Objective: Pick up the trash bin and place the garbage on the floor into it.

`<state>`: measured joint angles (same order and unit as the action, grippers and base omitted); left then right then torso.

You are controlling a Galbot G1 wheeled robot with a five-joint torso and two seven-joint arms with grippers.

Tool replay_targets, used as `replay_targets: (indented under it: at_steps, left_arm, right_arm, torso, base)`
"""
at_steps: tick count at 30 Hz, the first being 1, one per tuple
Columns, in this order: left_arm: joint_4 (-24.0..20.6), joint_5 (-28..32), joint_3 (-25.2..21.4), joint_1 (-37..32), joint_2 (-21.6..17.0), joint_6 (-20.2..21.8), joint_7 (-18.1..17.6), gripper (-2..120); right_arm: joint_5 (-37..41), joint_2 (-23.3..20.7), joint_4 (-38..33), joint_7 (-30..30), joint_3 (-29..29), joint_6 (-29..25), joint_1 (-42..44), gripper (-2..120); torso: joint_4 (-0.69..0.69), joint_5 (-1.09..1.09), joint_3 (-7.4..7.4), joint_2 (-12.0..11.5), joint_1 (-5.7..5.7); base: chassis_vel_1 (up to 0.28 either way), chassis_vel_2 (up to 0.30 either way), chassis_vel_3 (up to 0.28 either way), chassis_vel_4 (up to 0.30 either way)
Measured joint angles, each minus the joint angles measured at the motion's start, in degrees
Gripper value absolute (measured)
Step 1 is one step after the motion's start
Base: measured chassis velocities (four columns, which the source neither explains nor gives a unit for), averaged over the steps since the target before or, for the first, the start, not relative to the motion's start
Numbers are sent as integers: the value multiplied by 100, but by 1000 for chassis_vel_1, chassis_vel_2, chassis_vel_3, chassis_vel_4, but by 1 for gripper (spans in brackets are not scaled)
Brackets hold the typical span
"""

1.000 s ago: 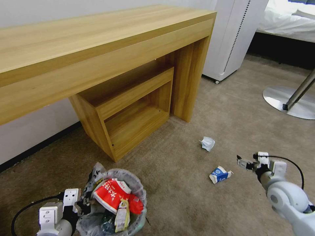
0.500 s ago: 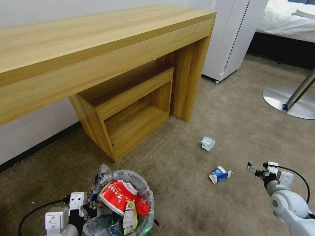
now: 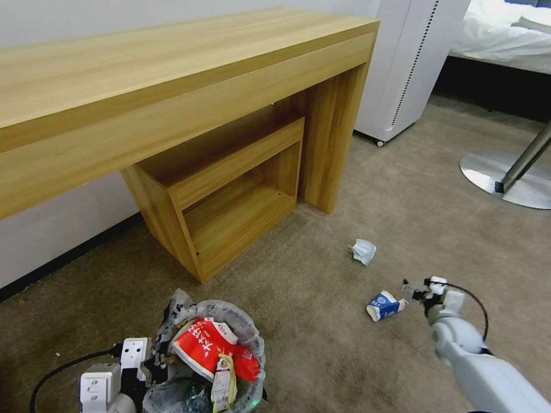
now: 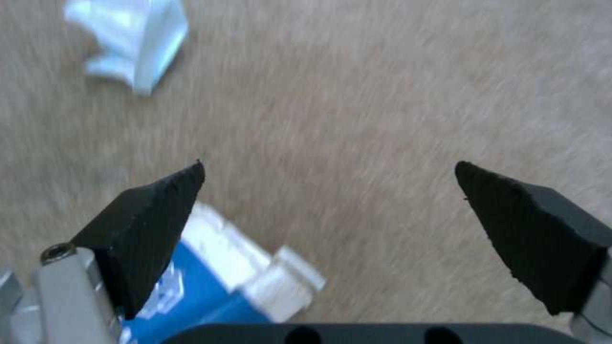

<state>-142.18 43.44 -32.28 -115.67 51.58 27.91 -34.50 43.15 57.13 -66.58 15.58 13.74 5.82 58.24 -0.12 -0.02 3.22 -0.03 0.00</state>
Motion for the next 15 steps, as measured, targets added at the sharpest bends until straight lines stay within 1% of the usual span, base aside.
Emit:
replay_targets:
  at_steps: [1, 3, 5, 9, 15]
  left_arm:
    - [0, 0, 0, 0, 0, 0, 0, 0]
    - [20, -26, 1, -13, 40, -8, 1, 0]
    - [23, -22, -9, -21, 38, -10, -2, 0]
    - [18, 73, -116, -24, -48, -33, -79, 0]
    - [17, -7, -51, -64, 23, -36, -45, 0]
  right_arm:
    - [0, 0, 0, 0, 0, 0, 0, 100]
    - [-156, 181, 277, -62, -155, -85, -122, 100]
    - [-172, 245, 343, -65, -208, -88, -160, 100]
    - [-249, 475, 567, -38, -420, -96, -300, 100]
    - [-334, 574, 712, -33, -474, -123, -350, 100]
  torso:
    - [0, 0, 0, 0, 0]
    - [0, -2, 0, 0, 0]
    - [0, 0, 0, 0, 0]
    - [0, 0, 0, 0, 0]
    - [0, -2, 0, 0, 0]
  base:
    - [0, 0, 0, 0]
    - [0, 0, 0, 0]
    - [0, 0, 0, 0]
    - [0, 0, 0, 0]
    - [0, 0, 0, 0]
